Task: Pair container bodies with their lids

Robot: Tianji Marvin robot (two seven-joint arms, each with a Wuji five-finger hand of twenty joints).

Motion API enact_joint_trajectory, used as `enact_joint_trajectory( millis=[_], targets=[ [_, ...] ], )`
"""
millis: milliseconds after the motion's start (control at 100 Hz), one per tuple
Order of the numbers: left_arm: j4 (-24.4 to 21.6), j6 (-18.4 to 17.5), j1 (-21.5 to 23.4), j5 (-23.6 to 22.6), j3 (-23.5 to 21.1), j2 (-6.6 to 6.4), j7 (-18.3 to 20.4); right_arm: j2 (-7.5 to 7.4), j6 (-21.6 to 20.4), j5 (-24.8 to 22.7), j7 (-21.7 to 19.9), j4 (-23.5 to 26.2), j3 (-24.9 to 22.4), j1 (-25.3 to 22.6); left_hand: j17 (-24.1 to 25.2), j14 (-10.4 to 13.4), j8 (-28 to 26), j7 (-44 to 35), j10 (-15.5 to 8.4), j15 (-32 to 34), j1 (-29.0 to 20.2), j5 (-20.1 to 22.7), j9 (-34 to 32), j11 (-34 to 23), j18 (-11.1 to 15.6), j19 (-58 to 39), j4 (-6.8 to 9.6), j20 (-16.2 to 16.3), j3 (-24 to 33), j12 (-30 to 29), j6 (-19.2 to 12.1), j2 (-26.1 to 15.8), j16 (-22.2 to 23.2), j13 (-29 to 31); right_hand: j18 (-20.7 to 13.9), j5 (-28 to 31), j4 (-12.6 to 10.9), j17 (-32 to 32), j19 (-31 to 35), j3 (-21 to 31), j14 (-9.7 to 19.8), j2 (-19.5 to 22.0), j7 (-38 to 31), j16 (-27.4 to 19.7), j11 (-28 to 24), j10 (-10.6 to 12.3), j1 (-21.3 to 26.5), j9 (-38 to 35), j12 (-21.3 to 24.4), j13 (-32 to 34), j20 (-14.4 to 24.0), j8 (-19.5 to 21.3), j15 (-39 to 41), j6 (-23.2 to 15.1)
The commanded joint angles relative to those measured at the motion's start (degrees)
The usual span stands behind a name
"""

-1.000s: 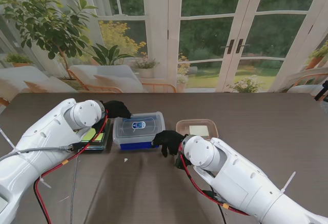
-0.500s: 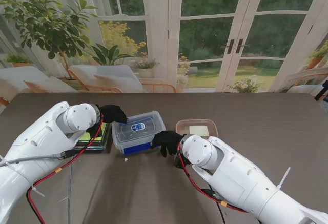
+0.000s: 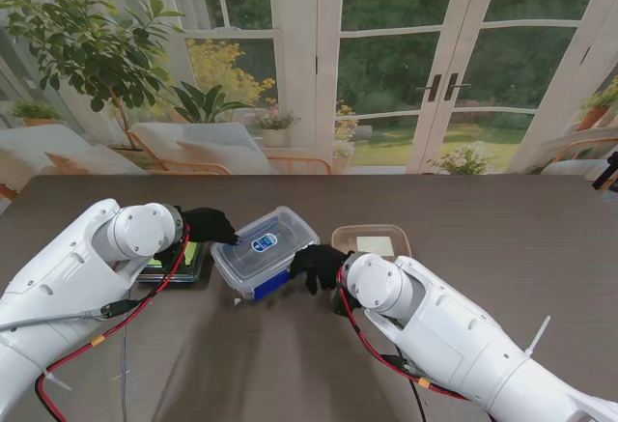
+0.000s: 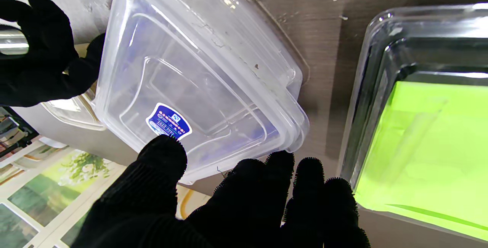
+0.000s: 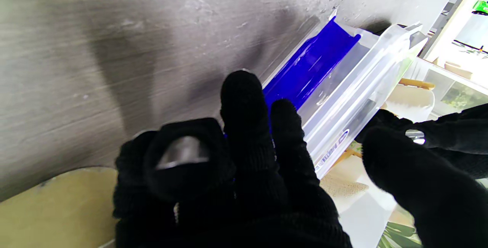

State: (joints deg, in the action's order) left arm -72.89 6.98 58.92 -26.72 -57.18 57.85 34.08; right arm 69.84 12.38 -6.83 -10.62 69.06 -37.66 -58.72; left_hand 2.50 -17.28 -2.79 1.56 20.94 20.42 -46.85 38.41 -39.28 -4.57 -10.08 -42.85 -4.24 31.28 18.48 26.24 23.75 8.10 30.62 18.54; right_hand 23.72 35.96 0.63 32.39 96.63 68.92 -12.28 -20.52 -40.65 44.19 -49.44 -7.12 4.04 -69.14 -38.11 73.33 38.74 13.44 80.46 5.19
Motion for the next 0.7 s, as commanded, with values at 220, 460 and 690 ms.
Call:
enact_joint_trajectory(
  millis=[220, 460, 690],
  targets=[
    [-4.7, 0.7, 5.3, -1.5, -2.7, -0.54, 3.1, -0.47, -0.3, -0.8, -1.1, 1.0, -0.5, -0.7, 1.1, -1.0, -2.1, -5.2, -1.6, 0.0, -1.1, 4.1, -3.6, -3.5, 2.4, 0.8, 0.96, 0.7, -2.1, 1.5, -3.2, -2.8, 0.2, 0.6, 2.1, -4.1, 1.2, 25.3, 3.6, -0.4, 0.4, 0.5, 1.2, 0.6, -1.7, -0.1, -1.0, -2.3, -1.0, 1.4, 0.1, 0.7, 1.9, -0.7],
    [-8.6, 1.3, 8.4, -2.6, -5.1, -1.06, 4.6, -0.96, -0.3, -1.5, -1.4, 2.4, -1.0, -1.4, 1.1, -1.2, -2.2, -5.3, -1.4, 0.0, -1.3, 4.6, -4.1, -3.6, 2.4, 1.0, 0.96, 0.6, -2.5, 1.5, -3.1, -2.9, 0.2, 1.0, 2.1, -4.0, 1.2, 25.5, 3.7, -0.4, 0.5, 0.5, 1.3, 0.7, -1.7, -0.2, -1.0, -2.6, -1.0, 1.4, 0.1, 0.7, 2.2, -0.6],
    [-11.7, 1.7, 10.7, -3.5, -6.7, -1.34, 5.4, -1.14, -0.2, -1.9, -1.1, 3.6, -1.3, -2.0, 1.0, -1.4, -2.3, -5.5, -1.3, 0.1, -1.5, 5.0, -4.9, -3.8, 2.2, 1.0, 0.98, 0.6, -2.7, 1.5, -2.8, -3.0, 0.2, 1.5, 2.1, -4.1, 1.2, 25.6, 3.7, -0.4, 0.4, 0.5, 1.3, 0.8, -1.7, -0.2, -1.0, -2.7, -1.0, 1.4, 0.0, 0.7, 2.4, -0.7]
  ],
)
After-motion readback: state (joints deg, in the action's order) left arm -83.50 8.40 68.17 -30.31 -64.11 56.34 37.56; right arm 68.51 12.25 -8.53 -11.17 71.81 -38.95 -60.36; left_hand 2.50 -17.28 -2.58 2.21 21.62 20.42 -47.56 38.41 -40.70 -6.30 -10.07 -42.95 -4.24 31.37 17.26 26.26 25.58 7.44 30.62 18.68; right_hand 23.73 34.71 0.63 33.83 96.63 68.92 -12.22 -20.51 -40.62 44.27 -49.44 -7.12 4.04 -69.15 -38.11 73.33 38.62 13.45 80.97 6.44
